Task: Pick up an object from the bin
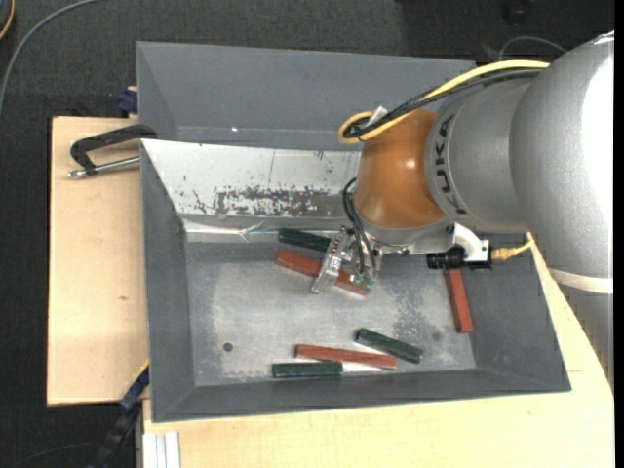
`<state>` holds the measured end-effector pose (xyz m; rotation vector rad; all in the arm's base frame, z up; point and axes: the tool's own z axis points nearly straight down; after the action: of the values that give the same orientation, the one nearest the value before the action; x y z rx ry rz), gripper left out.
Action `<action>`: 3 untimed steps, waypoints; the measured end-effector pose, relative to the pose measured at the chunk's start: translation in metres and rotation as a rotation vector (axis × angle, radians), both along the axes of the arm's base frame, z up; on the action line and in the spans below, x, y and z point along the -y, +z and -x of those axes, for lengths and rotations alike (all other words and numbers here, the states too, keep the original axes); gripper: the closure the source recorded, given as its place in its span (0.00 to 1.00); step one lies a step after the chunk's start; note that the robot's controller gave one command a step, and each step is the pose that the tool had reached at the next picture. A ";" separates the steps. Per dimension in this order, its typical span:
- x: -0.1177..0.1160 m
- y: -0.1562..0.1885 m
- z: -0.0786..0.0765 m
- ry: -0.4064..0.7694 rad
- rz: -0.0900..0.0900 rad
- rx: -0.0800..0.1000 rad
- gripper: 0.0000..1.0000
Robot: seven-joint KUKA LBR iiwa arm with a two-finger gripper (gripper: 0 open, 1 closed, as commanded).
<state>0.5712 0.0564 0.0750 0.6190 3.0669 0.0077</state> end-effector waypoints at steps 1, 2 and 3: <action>0.000 -0.004 0.003 0.001 0.000 -0.011 0.00; -0.009 -0.004 -0.028 -0.294 -0.003 -0.010 0.00; -0.007 0.000 -0.032 -0.295 -0.002 0.000 1.00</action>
Offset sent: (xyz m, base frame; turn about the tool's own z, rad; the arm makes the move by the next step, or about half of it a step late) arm 0.0000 0.0000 0.0000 0.0000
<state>0.6032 0.0634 0.0754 1.0628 2.9422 0.0084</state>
